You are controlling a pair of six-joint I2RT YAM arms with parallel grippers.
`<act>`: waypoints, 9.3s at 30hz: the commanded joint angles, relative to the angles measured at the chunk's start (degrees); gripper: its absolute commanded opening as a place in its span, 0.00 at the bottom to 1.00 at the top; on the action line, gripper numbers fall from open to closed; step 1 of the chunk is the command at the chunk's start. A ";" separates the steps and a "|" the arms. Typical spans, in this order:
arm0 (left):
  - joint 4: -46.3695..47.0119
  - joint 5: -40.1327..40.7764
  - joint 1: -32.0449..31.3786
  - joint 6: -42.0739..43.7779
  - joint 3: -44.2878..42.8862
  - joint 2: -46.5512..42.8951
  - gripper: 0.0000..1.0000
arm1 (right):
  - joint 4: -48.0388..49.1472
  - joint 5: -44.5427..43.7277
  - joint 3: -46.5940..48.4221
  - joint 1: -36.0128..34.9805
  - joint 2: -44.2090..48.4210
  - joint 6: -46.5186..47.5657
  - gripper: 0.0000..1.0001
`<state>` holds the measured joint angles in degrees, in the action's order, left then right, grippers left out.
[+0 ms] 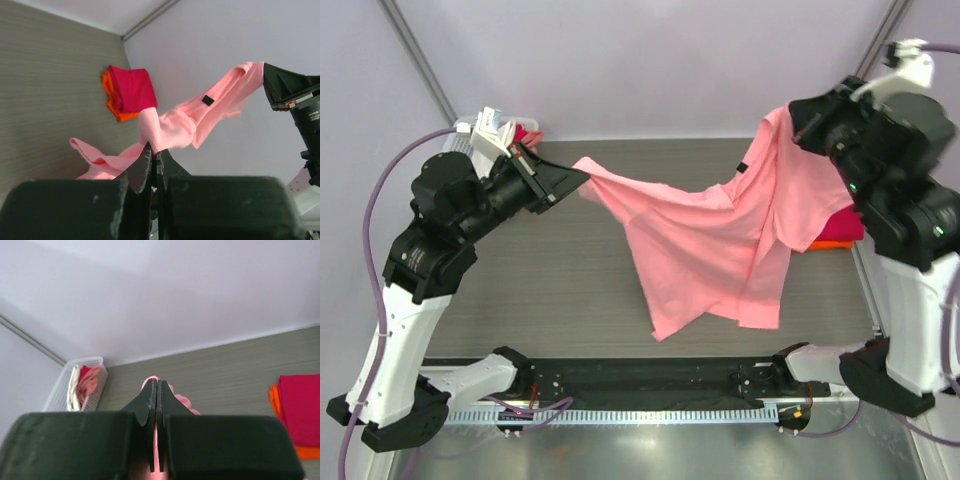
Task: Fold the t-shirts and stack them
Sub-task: Flatten the tshirt out, then fold the tshirt
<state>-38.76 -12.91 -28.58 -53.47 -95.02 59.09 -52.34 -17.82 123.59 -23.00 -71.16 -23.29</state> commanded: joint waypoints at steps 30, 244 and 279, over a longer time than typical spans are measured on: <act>13.88 50.16 3.27 29.74 -18.83 14.16 0.00 | 24.56 29.43 -51.43 -14.15 17.72 -16.62 0.01; 14.68 34.18 18.73 -12.97 58.64 18.77 0.54 | 14.28 4.38 -92.39 0.06 16.40 -24.96 0.01; -4.83 21.61 21.02 -8.40 58.82 -9.08 0.00 | 10.59 -0.46 -72.62 0.68 19.99 -18.37 0.01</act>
<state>-38.65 11.35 -7.79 -63.81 -33.45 51.59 -41.36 -16.71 48.42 -22.63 -54.17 -43.31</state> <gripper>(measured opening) 0.005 0.023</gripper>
